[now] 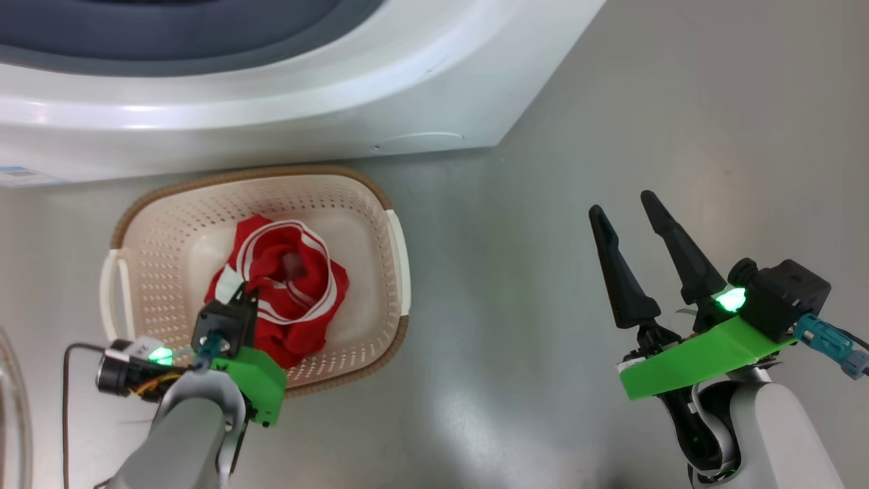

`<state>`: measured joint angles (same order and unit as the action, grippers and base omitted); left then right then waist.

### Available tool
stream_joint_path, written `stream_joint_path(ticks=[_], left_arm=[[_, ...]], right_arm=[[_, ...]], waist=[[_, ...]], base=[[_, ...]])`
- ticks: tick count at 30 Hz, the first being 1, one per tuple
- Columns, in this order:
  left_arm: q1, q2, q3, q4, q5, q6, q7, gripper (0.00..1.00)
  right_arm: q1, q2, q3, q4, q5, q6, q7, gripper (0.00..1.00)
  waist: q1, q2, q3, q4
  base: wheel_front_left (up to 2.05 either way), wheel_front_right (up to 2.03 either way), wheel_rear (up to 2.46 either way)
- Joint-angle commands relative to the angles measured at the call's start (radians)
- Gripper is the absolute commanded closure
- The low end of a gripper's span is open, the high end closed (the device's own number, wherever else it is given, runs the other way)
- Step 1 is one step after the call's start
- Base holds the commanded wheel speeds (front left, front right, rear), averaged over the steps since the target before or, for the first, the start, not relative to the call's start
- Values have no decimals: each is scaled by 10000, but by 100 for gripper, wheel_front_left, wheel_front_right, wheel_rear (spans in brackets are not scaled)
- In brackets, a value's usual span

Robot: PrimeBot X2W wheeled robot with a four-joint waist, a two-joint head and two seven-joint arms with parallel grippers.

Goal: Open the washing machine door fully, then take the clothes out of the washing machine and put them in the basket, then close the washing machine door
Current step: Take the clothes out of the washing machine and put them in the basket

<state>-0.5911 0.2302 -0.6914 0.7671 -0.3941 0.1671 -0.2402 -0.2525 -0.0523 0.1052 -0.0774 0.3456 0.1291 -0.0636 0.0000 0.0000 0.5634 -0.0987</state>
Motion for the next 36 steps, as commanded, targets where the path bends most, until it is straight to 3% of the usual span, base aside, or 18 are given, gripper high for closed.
stream_joint_path(ticks=[1,14,34,35,36], left_arm=[[-303,132,221,306,-59,-184,-116,100],[-1496,-355,178,2593,-11,-665,-205,100],[-2199,-666,293,3528,244,-864,-215,100],[-2205,-680,296,3555,256,-858,-215,77],[-2206,-688,291,3591,276,-841,-215,64]], right_arm=[[-82,20,267,-207,86,16,-102,0],[-382,20,382,-174,140,16,-237,0],[-589,20,458,-195,88,16,-209,0],[-588,20,450,-182,85,16,-212,0],[-583,20,439,-166,82,16,-216,0]], waist=[[0,0,218,-167],[0,0,973,-391],[0,0,1406,-473],[0,0,1395,-470],[0,0,1376,-465]], base=[[0,0,0],[0,0,0],[0,0,0],[0,0,0],[0,0,0]])
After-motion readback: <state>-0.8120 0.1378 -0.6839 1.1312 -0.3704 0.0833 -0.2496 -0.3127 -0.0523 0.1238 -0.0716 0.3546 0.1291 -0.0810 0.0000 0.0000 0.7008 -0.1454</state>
